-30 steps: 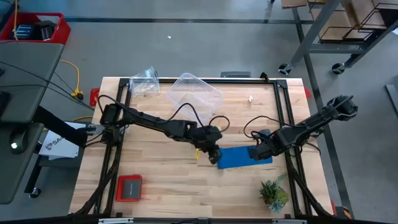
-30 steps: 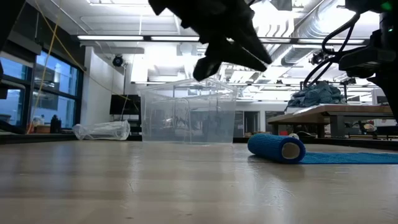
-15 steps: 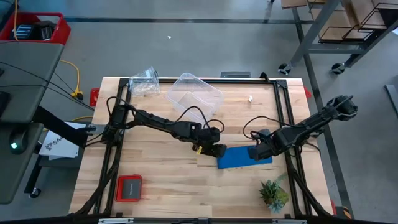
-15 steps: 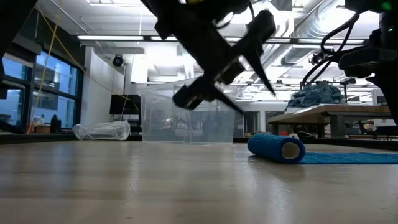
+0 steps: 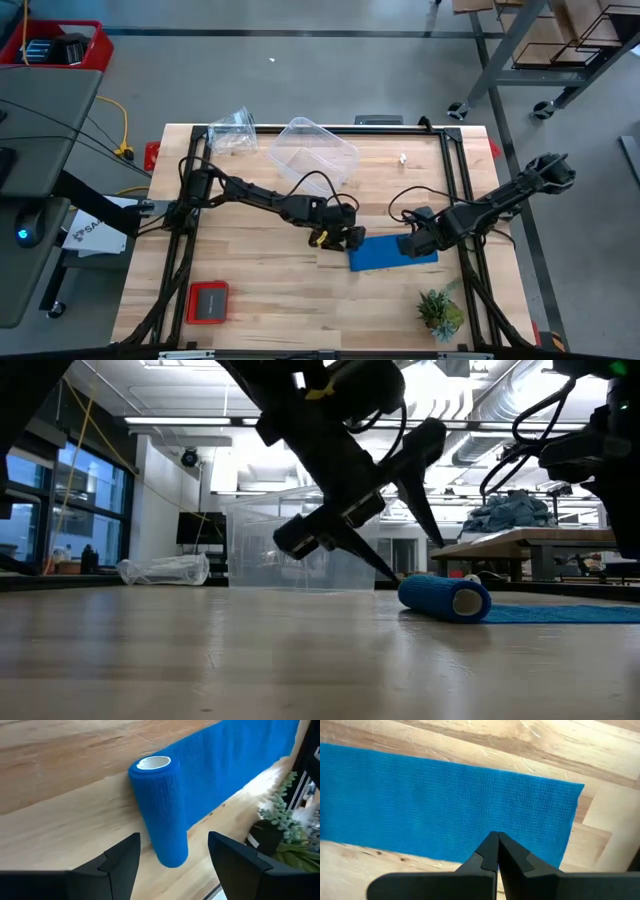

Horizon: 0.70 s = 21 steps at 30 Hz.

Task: Roll bandage
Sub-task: Roll the blue bandage

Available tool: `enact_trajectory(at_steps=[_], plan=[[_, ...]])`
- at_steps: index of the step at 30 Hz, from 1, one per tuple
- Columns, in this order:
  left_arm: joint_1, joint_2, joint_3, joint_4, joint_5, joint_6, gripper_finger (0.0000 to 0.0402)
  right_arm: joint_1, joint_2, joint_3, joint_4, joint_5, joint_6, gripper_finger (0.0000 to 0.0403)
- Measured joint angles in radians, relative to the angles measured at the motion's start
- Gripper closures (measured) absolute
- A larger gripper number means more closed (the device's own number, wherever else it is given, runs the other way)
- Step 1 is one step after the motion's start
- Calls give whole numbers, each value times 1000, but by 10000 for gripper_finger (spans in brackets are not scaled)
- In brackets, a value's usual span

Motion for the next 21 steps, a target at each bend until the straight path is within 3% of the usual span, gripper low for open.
enact_trajectory(at_steps=[7, 16, 21], plan=[[2, 36, 0, 17, 57, -86, 172, 0, 0, 0, 9, 46, 0, 403], [1, 6, 0, 115, 166, -53, 172, 0, 0, 0, 13, 72, -3, 403], [26, -31, 2, 269, 124, -13, 172, 0, 0, 0, 14, 72, -3, 403]])
